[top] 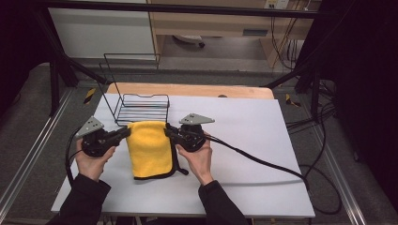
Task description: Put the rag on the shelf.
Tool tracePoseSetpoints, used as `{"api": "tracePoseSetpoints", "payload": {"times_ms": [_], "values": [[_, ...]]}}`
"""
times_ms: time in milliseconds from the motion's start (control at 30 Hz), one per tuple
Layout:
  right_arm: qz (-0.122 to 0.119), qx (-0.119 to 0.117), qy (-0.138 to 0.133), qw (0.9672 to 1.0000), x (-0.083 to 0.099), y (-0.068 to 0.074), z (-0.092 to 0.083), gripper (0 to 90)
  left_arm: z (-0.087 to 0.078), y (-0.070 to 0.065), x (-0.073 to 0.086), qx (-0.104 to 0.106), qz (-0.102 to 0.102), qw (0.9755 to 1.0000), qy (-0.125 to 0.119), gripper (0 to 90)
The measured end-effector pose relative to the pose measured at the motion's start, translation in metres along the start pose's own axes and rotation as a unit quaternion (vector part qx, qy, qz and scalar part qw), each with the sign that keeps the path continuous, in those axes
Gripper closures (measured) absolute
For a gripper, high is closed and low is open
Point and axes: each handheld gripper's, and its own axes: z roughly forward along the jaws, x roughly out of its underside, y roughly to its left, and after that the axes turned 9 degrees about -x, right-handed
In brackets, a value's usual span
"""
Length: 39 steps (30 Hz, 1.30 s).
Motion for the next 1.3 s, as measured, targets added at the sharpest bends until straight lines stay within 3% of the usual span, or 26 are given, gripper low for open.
{"api": "tracePoseSetpoints", "payload": {"times_ms": [600, 1300], "values": [[-0.045, 0.001, -0.035, 0.9984, -0.027, 0.015, -0.015, 79.6, -0.018, -0.004, -0.023, -0.009, 0.009, 0.9988, -0.048, 84.3], [-0.086, 0.012, -0.089, 0.9922, -0.071, 0.024, -0.016, 79.6, -0.033, 0.007, -0.066, -0.024, 0.002, 0.9929, -0.117, 84.4]]}}
